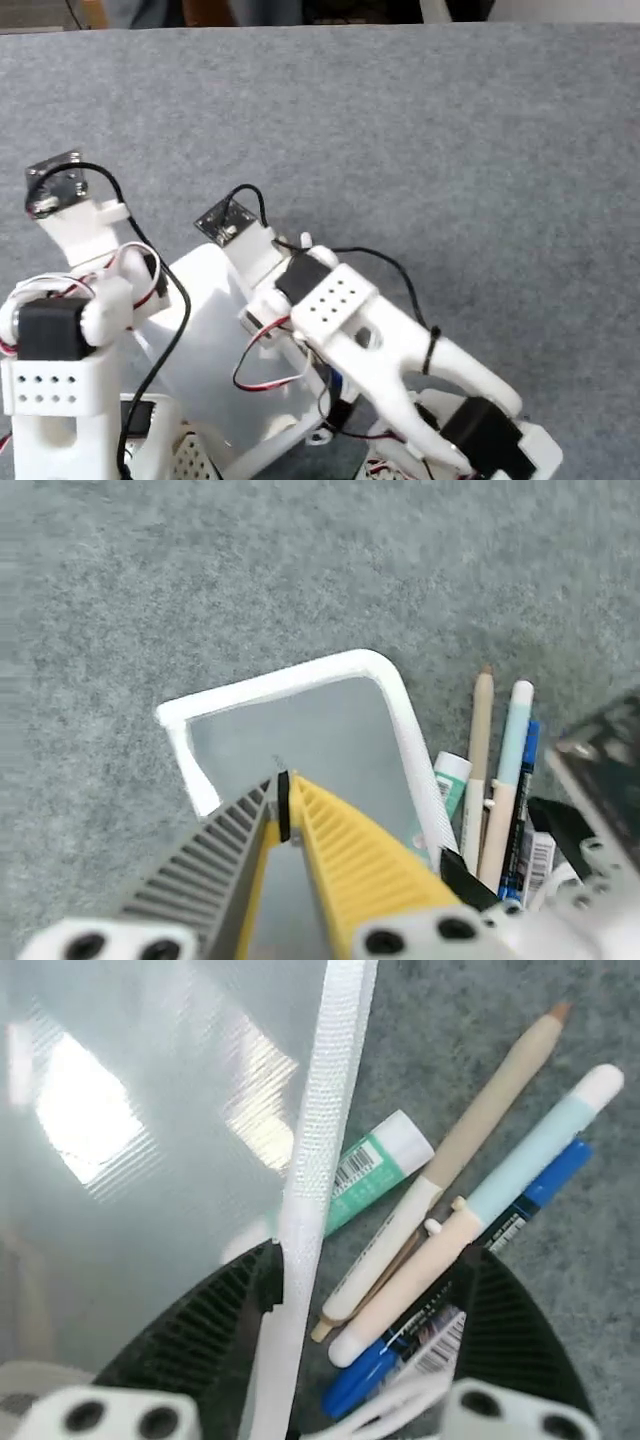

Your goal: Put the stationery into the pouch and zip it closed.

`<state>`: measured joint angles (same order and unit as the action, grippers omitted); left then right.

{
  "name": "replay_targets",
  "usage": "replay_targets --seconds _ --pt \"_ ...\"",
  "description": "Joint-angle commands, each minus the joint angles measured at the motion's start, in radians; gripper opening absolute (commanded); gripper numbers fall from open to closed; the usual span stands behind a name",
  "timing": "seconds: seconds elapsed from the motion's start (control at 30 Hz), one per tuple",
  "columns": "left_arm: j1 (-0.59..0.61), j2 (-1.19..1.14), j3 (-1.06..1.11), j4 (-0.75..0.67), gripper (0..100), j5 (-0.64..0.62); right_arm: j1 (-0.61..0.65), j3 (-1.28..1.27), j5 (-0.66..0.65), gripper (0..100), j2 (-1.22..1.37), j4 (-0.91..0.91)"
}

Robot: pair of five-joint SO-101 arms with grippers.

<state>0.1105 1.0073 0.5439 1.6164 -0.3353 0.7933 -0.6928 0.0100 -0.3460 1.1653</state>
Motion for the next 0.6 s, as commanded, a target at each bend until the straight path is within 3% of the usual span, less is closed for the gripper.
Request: replay_targets --seconds 0.0,0.3,0.57 --pt "0.054 0.011 -0.099 -0.014 3 0.072 0.018 0.048 0.009 27.6 -0.085 0.066" --pt "0.071 0.003 -0.160 -0.015 3 0.101 0.146 0.039 0.044 27.3 -0.094 0.117" --pt "0.071 0.003 -0.160 -0.015 3 0.097 0.166 0.035 0.144 27.3 0.054 0.008"
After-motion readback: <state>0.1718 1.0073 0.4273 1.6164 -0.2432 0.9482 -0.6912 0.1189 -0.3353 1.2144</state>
